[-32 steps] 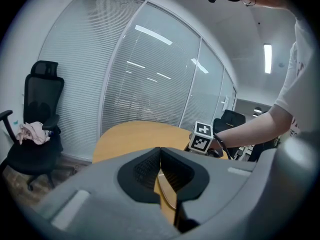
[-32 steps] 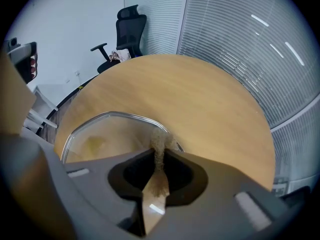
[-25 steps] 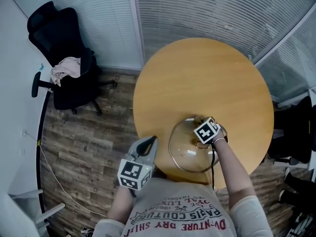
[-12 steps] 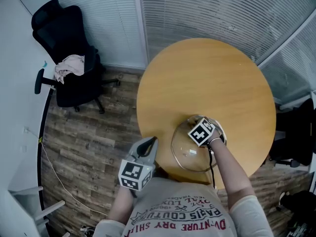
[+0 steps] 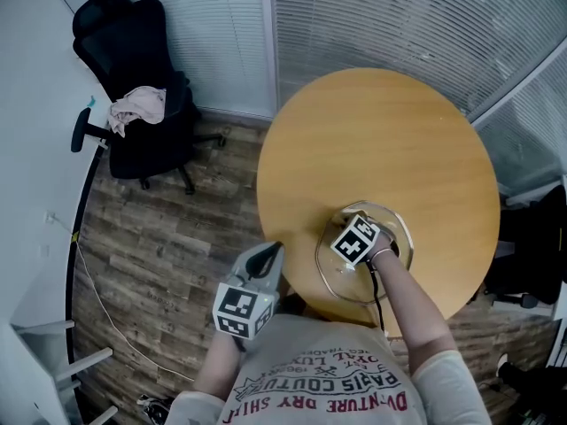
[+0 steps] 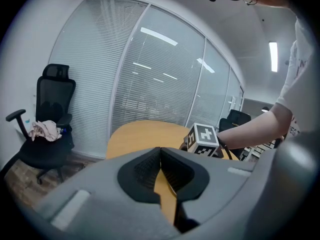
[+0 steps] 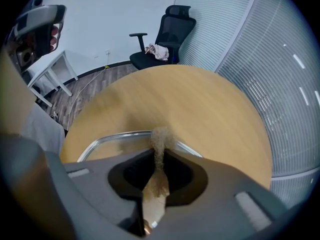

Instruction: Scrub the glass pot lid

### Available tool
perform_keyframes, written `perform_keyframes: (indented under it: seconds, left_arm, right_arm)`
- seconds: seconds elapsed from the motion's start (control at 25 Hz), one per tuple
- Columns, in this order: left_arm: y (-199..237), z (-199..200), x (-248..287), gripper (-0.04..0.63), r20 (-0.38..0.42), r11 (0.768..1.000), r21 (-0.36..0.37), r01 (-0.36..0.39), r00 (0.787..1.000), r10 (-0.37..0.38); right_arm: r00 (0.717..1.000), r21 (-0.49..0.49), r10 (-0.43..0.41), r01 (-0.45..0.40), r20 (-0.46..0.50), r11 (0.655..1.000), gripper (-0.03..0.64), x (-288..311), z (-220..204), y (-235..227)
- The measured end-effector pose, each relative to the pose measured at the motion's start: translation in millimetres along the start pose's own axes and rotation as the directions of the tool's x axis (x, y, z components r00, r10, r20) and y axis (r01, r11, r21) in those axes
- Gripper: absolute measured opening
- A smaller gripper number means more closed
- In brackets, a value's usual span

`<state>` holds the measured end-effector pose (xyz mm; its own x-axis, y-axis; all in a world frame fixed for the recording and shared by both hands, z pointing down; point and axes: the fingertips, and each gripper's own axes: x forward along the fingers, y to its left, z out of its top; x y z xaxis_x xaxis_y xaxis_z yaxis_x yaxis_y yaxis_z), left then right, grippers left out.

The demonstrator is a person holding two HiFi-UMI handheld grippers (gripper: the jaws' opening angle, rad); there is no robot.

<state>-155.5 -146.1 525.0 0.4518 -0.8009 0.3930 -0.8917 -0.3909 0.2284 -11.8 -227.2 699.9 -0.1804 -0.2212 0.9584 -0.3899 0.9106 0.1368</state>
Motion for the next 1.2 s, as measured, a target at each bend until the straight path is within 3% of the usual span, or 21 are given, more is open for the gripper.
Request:
perform_keyframes:
  seconds: [0.52, 0.72, 0.96, 1.2]
  left_arm:
    - [-10.1, -14.1, -44.6, 0.008, 0.025, 0.998, -0.016, -0.056, 0.998, 0.056]
    - [-20.4, -20.8, -56.5, 0.008, 0.027, 0.996, -0.024, -0.084, 0.996, 0.084]
    - [-37.5, -27.3, -68.8, 0.008, 0.034, 0.992, -0.038, -0.121, 0.992, 0.122]
    - [-74.2, -37.8, -77.9, 0.008, 0.030, 0.991, -0.049, -0.124, 0.992, 0.126]
  right_arm:
    - [0.999, -0.142, 0.040, -0.039, 0.007, 0.989, 0.058, -12.6, 0.3, 65.9]
    - [0.999, -0.241, 0.037, -0.031, 0.020, 0.970, 0.058, -15.9, -6.8, 84.6]
    - [0.992, -0.336, 0.114, -0.092, 0.046, 0.937, 0.058, -26.1, -19.9, 114.3]
    - [0.985, -0.346, 0.168, -0.142, 0.046, 0.928, 0.058, -39.6, -48.0, 135.4]
